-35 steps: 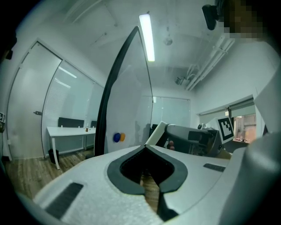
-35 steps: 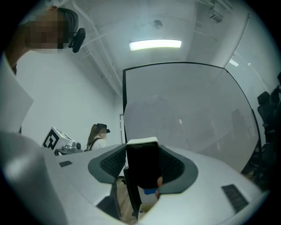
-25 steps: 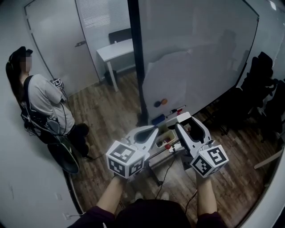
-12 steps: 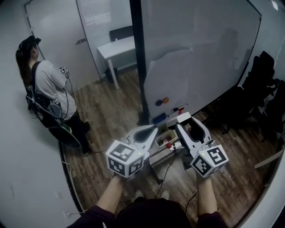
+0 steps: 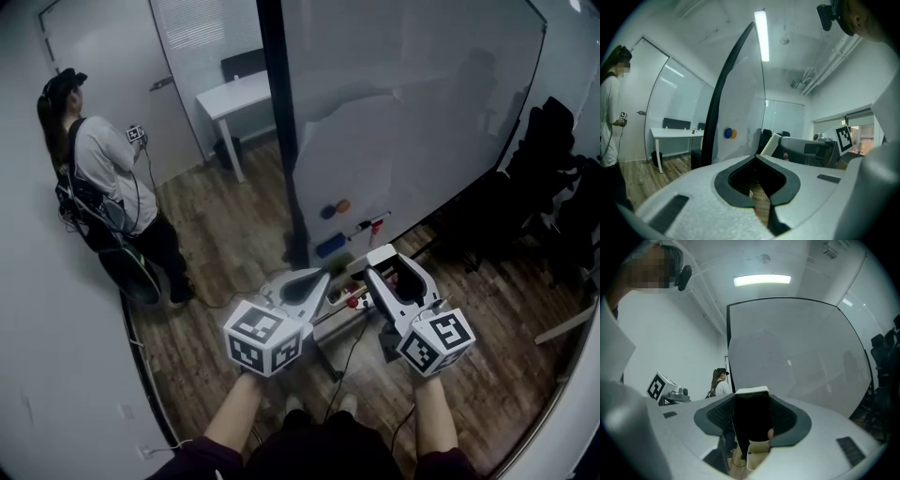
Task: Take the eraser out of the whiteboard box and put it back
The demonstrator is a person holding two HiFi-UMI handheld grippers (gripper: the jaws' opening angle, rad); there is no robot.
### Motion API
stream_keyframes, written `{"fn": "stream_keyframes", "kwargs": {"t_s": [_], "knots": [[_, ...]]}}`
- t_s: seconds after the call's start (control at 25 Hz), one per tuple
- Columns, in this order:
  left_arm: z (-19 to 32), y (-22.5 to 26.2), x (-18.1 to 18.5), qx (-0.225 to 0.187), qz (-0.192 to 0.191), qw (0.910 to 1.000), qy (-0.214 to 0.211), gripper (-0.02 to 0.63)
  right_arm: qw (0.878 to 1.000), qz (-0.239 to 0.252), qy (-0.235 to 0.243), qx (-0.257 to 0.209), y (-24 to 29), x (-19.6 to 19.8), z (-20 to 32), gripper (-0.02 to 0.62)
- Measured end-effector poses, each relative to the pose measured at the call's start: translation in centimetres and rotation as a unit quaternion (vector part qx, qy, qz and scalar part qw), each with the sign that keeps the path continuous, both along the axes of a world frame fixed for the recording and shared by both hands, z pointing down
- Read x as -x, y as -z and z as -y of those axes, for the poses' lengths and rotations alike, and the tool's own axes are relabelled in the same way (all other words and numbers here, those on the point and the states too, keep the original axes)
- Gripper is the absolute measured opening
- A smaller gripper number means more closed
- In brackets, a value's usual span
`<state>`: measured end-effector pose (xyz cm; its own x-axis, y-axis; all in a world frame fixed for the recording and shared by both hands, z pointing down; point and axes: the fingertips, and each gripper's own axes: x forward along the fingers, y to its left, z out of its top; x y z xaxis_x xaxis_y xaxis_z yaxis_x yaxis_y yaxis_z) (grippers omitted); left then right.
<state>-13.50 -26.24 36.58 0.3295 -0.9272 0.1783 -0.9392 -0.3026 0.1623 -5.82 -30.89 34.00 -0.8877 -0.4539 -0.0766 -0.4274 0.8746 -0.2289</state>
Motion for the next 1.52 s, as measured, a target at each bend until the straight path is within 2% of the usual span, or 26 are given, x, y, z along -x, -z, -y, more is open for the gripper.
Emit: {"fn": "stream_keyframes", "kwargs": {"t_s": [0.68,1.24,1.52], "knots": [[0.5,-2.9,0.2,0.026,-0.009,0.9996,0.007,0.005,0.999,-0.033,0.0,0.024,-4.3,0.7,0.4,0.225],[0.6,-6.1,0.7,0.056,-0.02,0.9981,0.016,0.005,0.997,-0.049,0.004,0.054,-10.4,2.2,1.5,0.225],[0.2,-6.5,0.5,0.058,-0.026,0.9978,0.017,0.005,0.997,-0.064,0.002,0.049,-12.1,2.6,1.6,0.225]]}}
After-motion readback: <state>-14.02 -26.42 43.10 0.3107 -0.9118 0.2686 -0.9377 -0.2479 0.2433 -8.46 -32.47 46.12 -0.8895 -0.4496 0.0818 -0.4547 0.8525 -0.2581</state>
